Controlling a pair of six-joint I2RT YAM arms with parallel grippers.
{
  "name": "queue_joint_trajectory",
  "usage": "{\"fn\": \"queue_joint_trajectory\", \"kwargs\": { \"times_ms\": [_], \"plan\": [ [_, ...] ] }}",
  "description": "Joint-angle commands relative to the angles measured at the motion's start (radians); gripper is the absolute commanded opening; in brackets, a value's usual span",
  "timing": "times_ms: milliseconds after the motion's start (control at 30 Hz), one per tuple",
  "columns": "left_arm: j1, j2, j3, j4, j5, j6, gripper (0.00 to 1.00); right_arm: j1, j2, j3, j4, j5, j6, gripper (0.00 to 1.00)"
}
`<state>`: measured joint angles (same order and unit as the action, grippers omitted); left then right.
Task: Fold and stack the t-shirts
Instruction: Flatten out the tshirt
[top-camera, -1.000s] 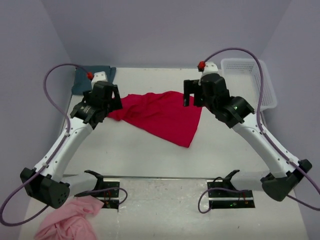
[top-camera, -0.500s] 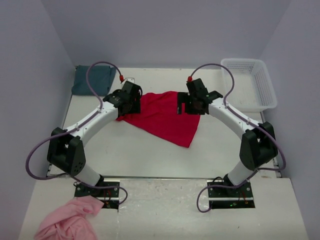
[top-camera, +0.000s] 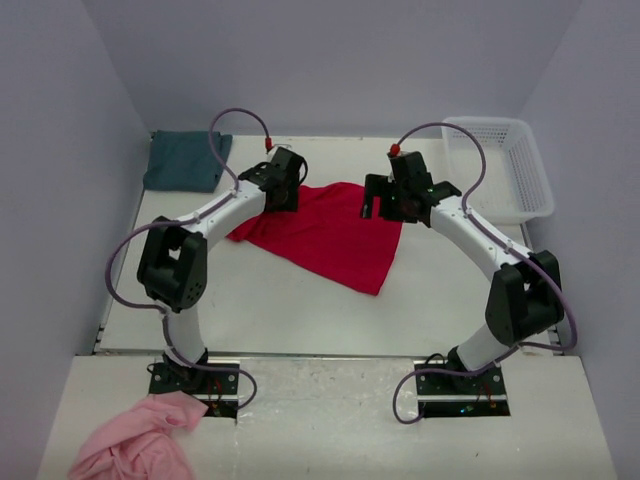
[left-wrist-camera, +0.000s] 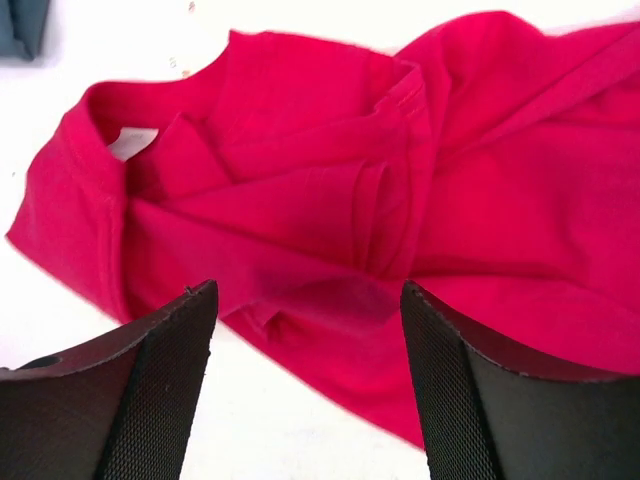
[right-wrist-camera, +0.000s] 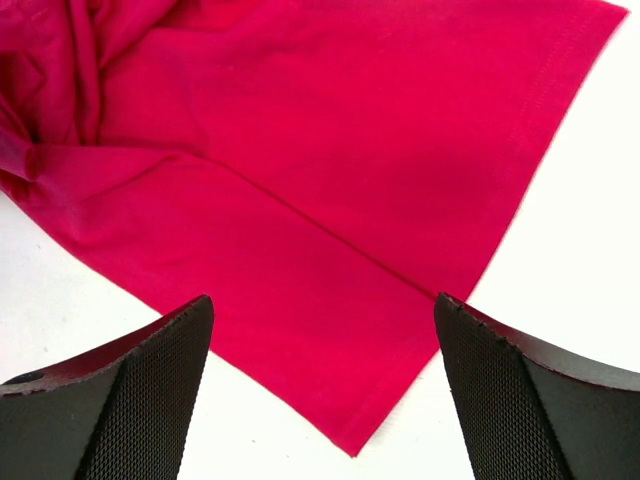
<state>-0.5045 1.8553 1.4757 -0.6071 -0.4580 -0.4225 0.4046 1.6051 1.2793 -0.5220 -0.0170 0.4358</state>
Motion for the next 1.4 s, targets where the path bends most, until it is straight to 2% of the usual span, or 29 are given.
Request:
{"fn": "queue_joint_trajectory", "kwargs": {
  "times_ms": [0,233,467,567,600,667,767,967,1067,1200,1367],
  "plan": [
    [0.001,0.067,0.086,0.003,-0.013,0.036,0.74,-0.021,-0.069,-0.026,0.045,-0.026,-0.016,0.91],
    [0.003,0.125,0.095,-0.003,0.008,0.028,0.73,-0.052,-0.077,-0.054,0.057,-0.04,-0.023,0.92],
    [-0.025,0.082,0.04,-0.019,-0.041,0.014,0.72,-0.053,-0.056,-0.052,0.073,-0.061,-0.017,0.93],
    [-0.025,0.061,0.009,-0.02,-0.047,0.005,0.6,-0.053,-0.05,-0.049,0.074,-0.067,-0.016,0.93],
    [-0.023,0.053,-0.009,-0.013,-0.047,0.004,0.49,-0.055,-0.05,-0.049,0.073,-0.067,-0.014,0.93],
    [-0.023,0.054,-0.015,-0.019,-0.053,0.002,0.38,-0.053,-0.053,-0.049,0.074,-0.064,-0.014,0.93],
    [-0.023,0.047,-0.021,-0.039,-0.057,-0.016,0.0,-0.055,-0.044,-0.044,0.056,-0.038,-0.011,0.93],
    [-0.035,-0.114,-0.055,-0.063,-0.085,-0.036,0.0,-0.065,0.027,-0.011,-0.042,0.081,-0.003,0.93],
    [-0.039,-0.233,-0.032,-0.098,-0.085,-0.029,0.0,-0.09,0.077,-0.011,-0.062,0.025,0.026,0.89],
    [-0.04,-0.314,0.038,-0.181,-0.1,-0.024,0.0,-0.115,0.151,-0.014,-0.075,-0.09,0.073,0.85],
    [-0.04,-0.401,0.008,-0.186,-0.096,-0.025,0.0,-0.115,0.217,-0.055,-0.078,-0.138,0.104,0.76]
  ]
}}
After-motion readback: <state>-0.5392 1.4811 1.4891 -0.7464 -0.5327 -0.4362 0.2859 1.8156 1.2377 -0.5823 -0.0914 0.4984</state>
